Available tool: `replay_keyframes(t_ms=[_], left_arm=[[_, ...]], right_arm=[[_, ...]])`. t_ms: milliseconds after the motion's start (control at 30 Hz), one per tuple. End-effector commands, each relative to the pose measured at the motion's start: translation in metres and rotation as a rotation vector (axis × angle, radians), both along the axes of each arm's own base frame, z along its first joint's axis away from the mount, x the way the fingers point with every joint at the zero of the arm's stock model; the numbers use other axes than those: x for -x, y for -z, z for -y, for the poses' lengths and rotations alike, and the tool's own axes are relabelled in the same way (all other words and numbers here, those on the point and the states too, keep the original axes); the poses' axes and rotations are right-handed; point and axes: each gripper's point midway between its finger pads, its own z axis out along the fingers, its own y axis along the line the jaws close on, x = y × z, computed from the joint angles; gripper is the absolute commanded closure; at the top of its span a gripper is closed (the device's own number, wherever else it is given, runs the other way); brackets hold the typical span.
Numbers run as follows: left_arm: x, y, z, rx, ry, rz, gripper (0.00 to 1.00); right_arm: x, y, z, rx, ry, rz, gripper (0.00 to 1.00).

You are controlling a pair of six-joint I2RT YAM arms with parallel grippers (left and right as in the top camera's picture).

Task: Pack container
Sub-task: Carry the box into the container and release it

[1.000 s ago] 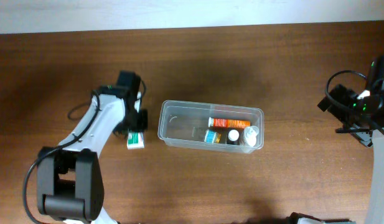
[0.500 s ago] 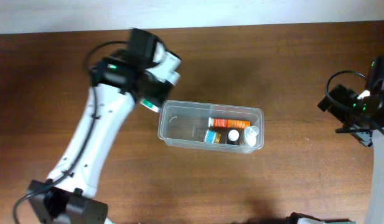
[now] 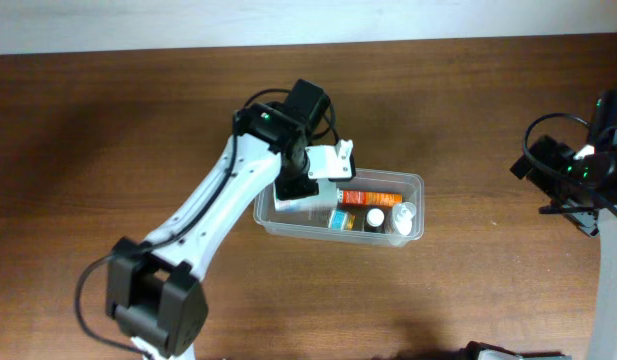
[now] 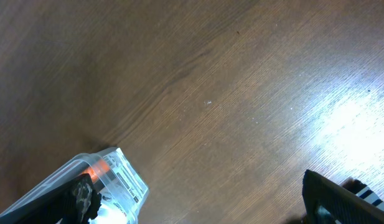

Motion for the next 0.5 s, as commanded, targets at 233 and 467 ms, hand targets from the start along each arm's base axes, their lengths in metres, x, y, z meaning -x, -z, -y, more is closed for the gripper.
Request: replay_keyframes(t_ms=[233,467], left_arm=[[-0.010,0.031,-0.020,-0.147,0.036,-0.006,0.50],[-0.025,-0.037,-0.023,-0.055,-0.239,0.119,0.44]], right_arm=[[0.000,-0.003,0.002,0.004,0.008,0.010,0.02],[0.000,-0.003,0.002,0.004,0.008,0.010,0.02]])
